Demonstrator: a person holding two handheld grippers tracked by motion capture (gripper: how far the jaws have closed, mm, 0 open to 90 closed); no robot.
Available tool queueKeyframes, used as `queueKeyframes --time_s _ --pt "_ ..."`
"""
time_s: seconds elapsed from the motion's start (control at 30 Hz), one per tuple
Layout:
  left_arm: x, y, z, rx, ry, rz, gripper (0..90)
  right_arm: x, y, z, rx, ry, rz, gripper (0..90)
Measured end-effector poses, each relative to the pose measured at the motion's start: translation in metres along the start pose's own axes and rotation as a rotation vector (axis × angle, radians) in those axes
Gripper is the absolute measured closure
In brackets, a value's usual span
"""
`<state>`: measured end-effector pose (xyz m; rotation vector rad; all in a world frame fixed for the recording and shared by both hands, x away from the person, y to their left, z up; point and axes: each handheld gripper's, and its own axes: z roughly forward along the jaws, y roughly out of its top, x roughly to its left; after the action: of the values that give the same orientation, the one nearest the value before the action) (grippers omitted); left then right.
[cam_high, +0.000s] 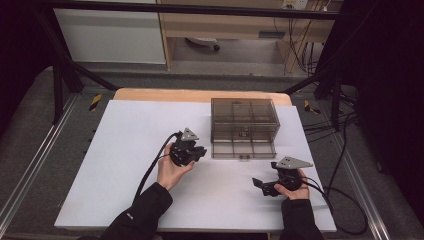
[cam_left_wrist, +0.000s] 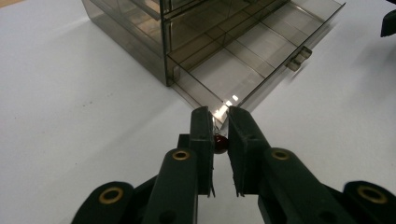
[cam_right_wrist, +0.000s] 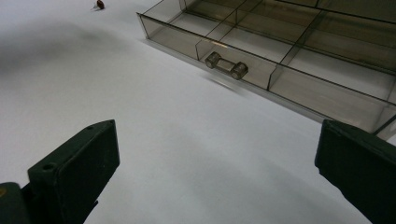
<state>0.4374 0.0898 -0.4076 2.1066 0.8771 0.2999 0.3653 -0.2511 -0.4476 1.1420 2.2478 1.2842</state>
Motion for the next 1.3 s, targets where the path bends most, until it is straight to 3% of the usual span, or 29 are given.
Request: queueKeyframes --time_s 0.97,1.3 --pt "-0.015 0.031 0.026 0.010 -0.007 0.027 79.6 0.000 0.000 -0.001 -0.004 0.000 -0.003 0.6" --pt "-0.014 0.033 0.040 0.018 0.003 0.017 79.6 -0.001 0.000 -0.001 -0.003 0.000 -0.004 0.6"
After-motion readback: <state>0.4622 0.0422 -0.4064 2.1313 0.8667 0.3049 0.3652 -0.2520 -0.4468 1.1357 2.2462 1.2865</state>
